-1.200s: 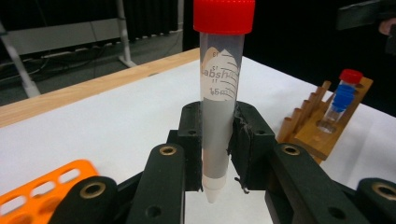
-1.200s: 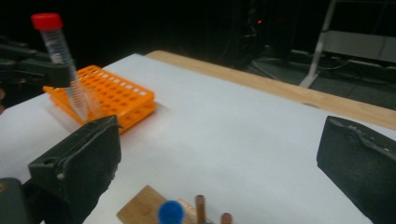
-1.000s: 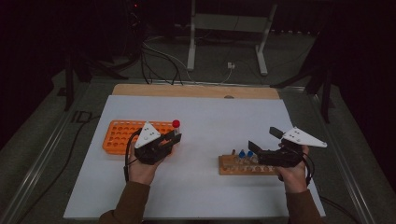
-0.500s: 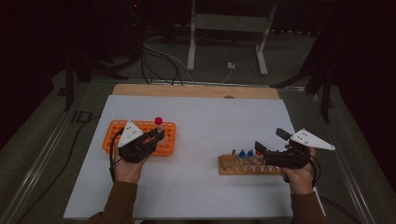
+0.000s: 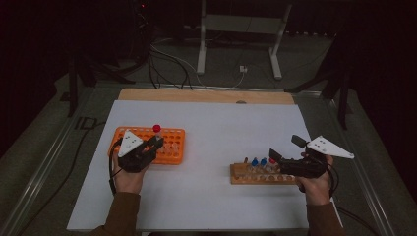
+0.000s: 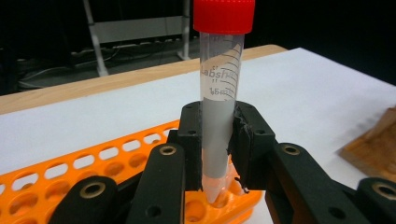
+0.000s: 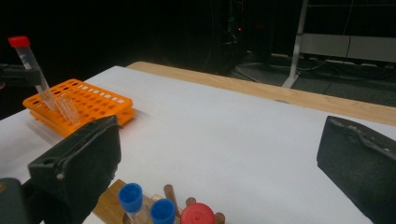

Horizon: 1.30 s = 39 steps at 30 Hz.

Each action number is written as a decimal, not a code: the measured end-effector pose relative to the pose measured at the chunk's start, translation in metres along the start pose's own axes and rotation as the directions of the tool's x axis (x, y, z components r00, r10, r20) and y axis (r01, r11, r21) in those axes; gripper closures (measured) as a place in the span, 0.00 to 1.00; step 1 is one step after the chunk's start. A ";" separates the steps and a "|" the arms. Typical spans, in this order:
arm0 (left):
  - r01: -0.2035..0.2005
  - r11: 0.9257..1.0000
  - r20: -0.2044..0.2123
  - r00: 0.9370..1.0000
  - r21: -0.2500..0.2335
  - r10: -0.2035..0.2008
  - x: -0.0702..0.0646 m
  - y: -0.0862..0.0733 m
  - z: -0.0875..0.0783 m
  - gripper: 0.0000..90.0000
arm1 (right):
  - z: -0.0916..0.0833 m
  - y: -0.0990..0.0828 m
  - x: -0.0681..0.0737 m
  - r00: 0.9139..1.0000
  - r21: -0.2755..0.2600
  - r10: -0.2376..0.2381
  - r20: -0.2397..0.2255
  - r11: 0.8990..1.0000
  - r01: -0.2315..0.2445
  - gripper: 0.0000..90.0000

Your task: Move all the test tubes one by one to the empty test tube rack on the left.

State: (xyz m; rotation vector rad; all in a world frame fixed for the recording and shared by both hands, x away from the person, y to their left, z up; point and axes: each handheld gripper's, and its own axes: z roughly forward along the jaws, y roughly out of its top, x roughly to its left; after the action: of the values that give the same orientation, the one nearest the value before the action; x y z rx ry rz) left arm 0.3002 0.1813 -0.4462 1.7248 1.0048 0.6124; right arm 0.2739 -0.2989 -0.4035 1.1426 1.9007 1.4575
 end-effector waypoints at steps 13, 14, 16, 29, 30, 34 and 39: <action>-0.005 0.997 -0.022 1.000 0.075 0.006 0.004 -0.020 0.018 0.84 | 0.000 -0.001 0.000 1.000 0.003 0.003 -0.005 1.000 -0.003 0.00; -0.009 0.996 -0.023 1.000 0.087 0.011 0.003 -0.022 0.019 0.84 | 0.000 -0.001 0.000 1.000 0.003 0.003 -0.006 1.000 -0.003 0.00; -0.013 0.994 -0.025 1.000 0.107 0.016 0.004 -0.026 0.021 0.84 | 0.000 -0.002 0.000 1.000 0.003 0.001 -0.008 1.000 -0.001 0.00; -0.053 0.979 -0.030 0.998 0.199 0.061 0.002 -0.039 0.027 0.84 | -0.001 -0.004 -0.001 1.000 0.010 -0.004 -0.010 1.000 0.004 0.00; -0.051 0.978 -0.029 0.998 0.202 0.058 0.003 -0.039 0.027 0.84 | -0.001 -0.004 -0.001 1.000 0.009 -0.004 -0.010 1.000 0.004 0.00; -0.046 0.977 -0.024 0.998 0.207 0.052 0.004 -0.041 0.027 0.84 | -0.002 -0.004 -0.001 1.000 0.009 -0.003 -0.010 1.000 0.003 0.00; -0.049 0.976 -0.022 0.998 0.211 0.055 0.002 -0.041 0.026 0.84 | -0.001 -0.005 -0.001 1.000 0.013 -0.007 -0.014 1.000 0.007 0.00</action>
State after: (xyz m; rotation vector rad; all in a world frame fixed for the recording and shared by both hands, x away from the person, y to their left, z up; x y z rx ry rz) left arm 0.3081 0.1760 -0.4943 1.9377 1.0782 0.5811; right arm 0.2718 -0.3010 -0.4076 1.1331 1.9251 1.4548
